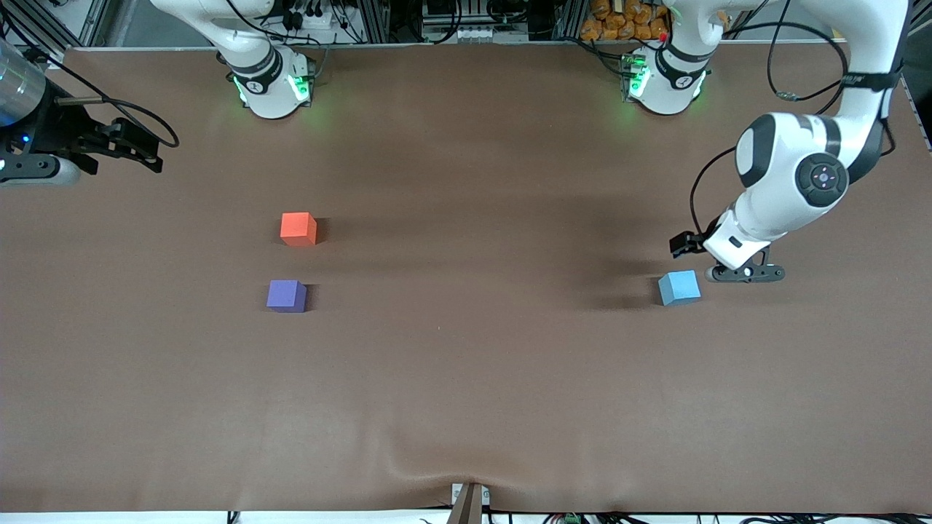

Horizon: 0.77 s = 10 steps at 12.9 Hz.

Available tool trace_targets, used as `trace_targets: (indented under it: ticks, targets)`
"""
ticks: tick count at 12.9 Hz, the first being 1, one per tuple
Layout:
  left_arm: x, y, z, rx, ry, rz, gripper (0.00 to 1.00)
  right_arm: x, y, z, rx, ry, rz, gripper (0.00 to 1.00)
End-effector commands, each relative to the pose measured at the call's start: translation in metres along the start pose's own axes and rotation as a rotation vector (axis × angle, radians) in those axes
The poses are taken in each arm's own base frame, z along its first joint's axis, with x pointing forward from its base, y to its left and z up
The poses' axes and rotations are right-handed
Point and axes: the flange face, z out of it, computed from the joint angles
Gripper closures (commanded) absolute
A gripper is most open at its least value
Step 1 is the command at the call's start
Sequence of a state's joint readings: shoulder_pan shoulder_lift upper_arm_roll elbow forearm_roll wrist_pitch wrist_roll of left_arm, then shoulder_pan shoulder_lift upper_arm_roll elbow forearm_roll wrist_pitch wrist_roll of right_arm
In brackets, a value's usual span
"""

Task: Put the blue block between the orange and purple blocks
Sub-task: 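Reach the left gripper down to the light-blue cube and grasp it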

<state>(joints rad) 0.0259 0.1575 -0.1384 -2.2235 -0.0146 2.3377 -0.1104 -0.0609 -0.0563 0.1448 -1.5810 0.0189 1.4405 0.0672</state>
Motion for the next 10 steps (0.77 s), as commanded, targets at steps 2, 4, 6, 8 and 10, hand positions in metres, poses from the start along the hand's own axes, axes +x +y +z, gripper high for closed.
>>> trace_targets:
  ticks: [2, 4, 6, 8, 10]
  targets:
    - [0.008, -0.013, 0.042, -0.02, 0.037, -0.023, 0.0, -0.004, 0.002, -0.003, 0.013, 0.002, 0.001, 0.0]
    - [0.011, -0.013, 0.062, -0.022, 0.048, -0.019, 0.0, -0.004, 0.002, -0.003, 0.013, 0.002, 0.001, 0.0]
    - [0.015, -0.013, 0.072, -0.028, 0.063, -0.024, 0.0, -0.004, 0.002, -0.003, 0.013, 0.002, 0.001, 0.0]
    - [0.017, -0.013, 0.079, -0.031, 0.066, -0.031, 0.0, -0.003, 0.002, -0.003, 0.014, 0.004, 0.001, 0.0]
    - [0.017, -0.014, 0.087, -0.032, 0.055, -0.032, 0.0, -0.003, 0.001, -0.006, 0.014, 0.017, -0.004, 0.0]
